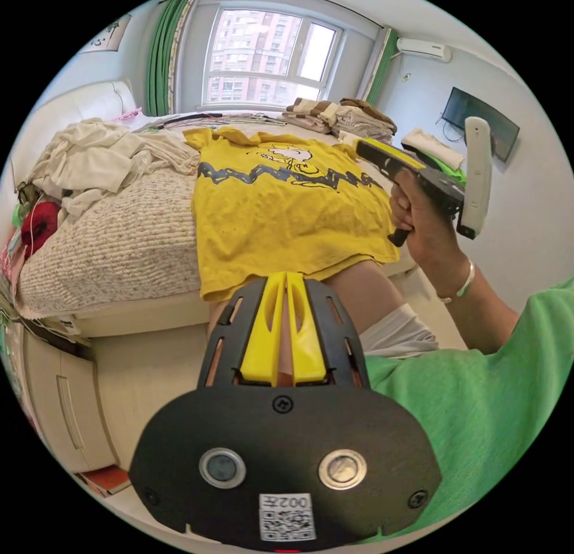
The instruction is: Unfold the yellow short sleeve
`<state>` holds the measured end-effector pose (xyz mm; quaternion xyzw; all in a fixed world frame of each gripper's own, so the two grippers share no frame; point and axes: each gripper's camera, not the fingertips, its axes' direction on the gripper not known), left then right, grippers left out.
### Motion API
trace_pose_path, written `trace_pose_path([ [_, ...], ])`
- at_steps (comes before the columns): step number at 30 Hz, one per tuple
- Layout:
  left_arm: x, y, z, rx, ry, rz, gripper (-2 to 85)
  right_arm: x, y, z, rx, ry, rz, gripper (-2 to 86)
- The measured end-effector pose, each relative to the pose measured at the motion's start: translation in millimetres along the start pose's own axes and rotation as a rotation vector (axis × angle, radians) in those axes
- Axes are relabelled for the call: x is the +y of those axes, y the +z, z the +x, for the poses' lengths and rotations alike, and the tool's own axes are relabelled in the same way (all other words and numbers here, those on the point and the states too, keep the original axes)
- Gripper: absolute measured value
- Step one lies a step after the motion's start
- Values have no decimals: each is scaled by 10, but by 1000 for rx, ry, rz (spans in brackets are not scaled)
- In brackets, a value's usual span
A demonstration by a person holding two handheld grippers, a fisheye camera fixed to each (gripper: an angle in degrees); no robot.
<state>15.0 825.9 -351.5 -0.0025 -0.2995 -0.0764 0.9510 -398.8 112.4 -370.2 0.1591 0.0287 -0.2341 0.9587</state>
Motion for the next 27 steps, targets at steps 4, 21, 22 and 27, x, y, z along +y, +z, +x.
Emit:
trace_pose_path([
  [4,-13,-9,23,0,4,0,-9,-20,-105,132,26,46,96,0],
  [21,-165,-31,106,-8,-12,-9,-9,-151,247,278,1,26,-34,-7],
  [22,-173,-27,114,-7,-10,-10,-9,-154,273,292,-12,20,-44,-8],
  [27,-246,11,173,-12,-9,-23,-9,-165,310,362,29,61,-17,-8],
])
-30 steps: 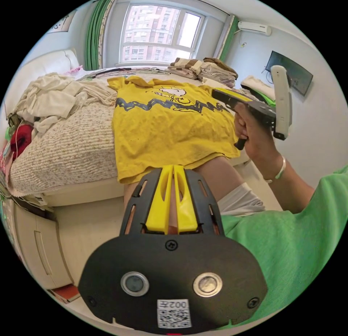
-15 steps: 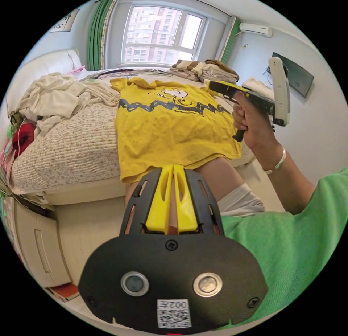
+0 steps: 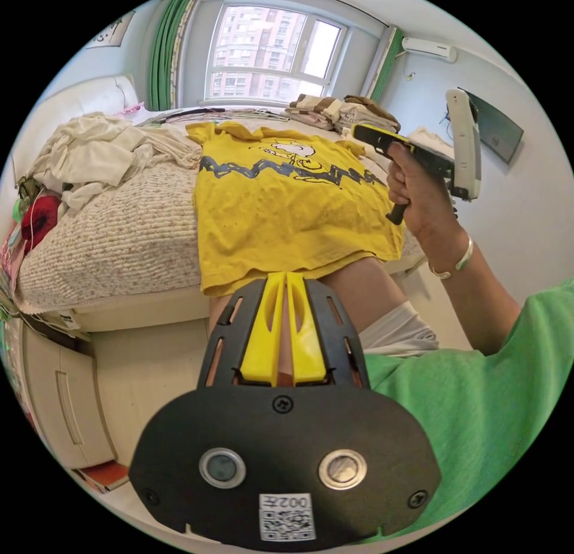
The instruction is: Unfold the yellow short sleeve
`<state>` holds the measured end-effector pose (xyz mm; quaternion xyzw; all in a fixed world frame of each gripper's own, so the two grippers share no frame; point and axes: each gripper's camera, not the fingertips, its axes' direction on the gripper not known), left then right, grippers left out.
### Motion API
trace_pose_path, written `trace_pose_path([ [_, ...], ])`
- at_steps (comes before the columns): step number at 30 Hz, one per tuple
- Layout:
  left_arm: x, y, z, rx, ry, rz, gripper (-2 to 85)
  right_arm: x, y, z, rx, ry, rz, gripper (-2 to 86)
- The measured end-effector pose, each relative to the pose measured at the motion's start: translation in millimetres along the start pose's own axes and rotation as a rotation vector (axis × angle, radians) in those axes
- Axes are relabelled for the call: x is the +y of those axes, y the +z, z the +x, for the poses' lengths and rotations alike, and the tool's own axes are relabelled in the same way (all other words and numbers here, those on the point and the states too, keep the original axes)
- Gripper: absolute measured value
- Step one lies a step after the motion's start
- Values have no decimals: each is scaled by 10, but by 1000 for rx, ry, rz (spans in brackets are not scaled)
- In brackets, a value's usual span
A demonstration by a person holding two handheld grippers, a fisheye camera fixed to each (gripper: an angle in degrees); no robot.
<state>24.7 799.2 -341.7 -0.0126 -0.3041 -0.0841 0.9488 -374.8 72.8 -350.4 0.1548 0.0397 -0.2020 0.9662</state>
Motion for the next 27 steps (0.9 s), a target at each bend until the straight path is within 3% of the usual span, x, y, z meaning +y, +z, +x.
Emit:
trace_pose_path([
  [5,-111,43,33,-14,-2,-5,-9,18,14,21,-44,-3,39,2],
  [9,-345,70,-6,-42,-8,14,-9,179,368,21,-77,-3,-137,21],
  [13,-733,17,-90,-110,7,90,-9,490,405,52,-105,10,-159,6],
  [18,-1548,78,-262,-206,57,209,-9,557,308,82,-122,-23,-68,-8],
  [27,-3079,895,-665,-265,24,262,-9,170,708,152,-156,-33,-115,-4],
])
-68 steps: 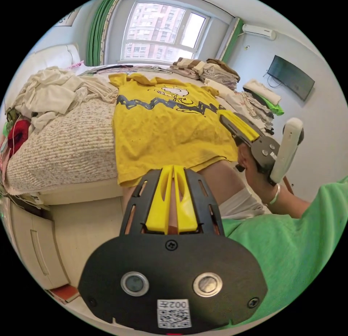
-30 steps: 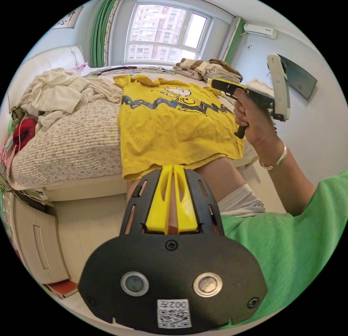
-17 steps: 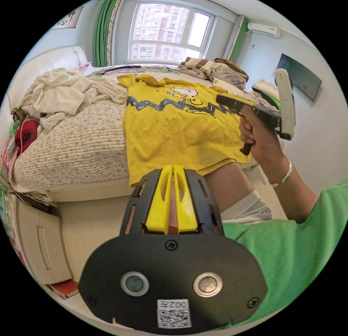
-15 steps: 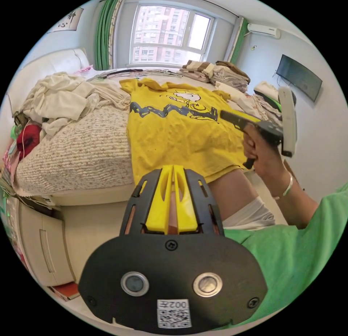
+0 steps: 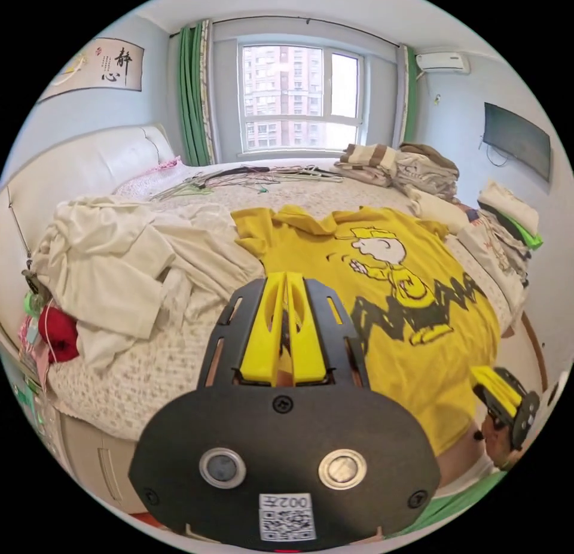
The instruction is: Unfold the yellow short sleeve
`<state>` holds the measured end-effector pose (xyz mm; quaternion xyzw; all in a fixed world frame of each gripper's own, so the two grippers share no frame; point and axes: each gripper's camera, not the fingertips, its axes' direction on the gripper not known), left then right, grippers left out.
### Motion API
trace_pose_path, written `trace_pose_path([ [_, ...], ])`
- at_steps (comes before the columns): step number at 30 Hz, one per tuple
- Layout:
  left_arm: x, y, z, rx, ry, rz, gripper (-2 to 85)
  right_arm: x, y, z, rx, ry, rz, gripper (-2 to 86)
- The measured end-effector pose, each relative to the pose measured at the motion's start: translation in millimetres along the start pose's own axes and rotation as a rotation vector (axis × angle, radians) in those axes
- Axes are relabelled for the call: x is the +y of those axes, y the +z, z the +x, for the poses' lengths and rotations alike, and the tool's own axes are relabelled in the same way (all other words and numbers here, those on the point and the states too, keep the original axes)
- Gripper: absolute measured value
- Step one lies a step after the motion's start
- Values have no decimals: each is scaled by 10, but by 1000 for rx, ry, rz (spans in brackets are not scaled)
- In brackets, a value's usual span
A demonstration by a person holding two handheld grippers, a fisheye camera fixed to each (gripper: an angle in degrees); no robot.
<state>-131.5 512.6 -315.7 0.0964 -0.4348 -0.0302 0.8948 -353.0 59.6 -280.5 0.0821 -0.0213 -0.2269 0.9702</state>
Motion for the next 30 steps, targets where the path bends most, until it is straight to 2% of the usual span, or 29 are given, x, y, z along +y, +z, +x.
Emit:
trace_pose_path([
  [2,-30,307,3,-54,-7,30,-9,-195,77,25,-11,-20,19,3],
  [5,131,825,-33,-62,-81,-59,-9,-655,255,97,-29,-39,54,37],
  [7,102,810,29,-68,-69,-28,-9,-1079,461,129,-38,-62,89,62],
  [12,-22,943,548,-203,123,-53,-9,-2048,1162,132,-131,-68,36,82],
  [16,-93,1070,797,-297,197,-83,-9,-2789,1882,-77,-175,-111,-26,87],
  [22,-169,1120,1030,-394,251,-52,-9,-3572,3054,-395,-76,-228,-252,97],
  [25,-234,1102,1028,-385,240,-41,-9,-3839,3542,-395,24,-290,-334,57],
  [30,-332,1102,1078,-411,255,-20,-9,-4605,3691,-150,152,-181,-201,13],
])
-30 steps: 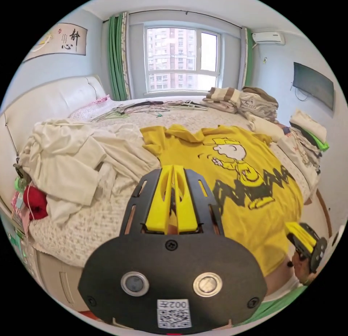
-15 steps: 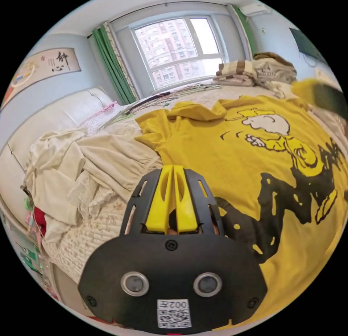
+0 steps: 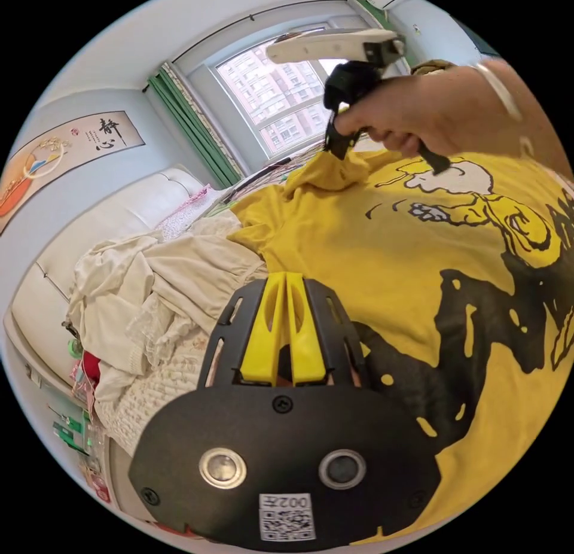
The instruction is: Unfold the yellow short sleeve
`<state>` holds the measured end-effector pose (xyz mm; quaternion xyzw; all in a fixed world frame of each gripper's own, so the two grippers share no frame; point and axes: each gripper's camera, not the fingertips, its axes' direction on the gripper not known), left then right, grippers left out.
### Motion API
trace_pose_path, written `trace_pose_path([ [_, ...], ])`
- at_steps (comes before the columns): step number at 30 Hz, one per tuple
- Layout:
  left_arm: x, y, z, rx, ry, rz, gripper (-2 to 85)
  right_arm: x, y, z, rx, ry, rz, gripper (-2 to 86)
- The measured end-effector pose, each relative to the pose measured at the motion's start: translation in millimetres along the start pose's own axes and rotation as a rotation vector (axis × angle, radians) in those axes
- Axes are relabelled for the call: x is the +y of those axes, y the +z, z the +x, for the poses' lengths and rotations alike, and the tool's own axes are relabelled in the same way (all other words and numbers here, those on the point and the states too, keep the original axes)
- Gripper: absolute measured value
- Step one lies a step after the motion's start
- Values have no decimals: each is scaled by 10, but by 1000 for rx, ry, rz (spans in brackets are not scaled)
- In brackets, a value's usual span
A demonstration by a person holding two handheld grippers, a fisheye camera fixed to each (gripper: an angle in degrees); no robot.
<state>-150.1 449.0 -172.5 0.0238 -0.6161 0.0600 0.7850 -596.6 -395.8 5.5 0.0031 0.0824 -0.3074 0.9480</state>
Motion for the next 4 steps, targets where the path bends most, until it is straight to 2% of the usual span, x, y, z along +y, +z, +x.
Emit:
trace_pose_path([
  [2,-40,-3,6,-12,9,2,-9,-300,16,81,-14,0,28,24],
  [4,-79,-6,-21,-12,9,3,-9,-690,290,219,-55,51,-151,53],
])
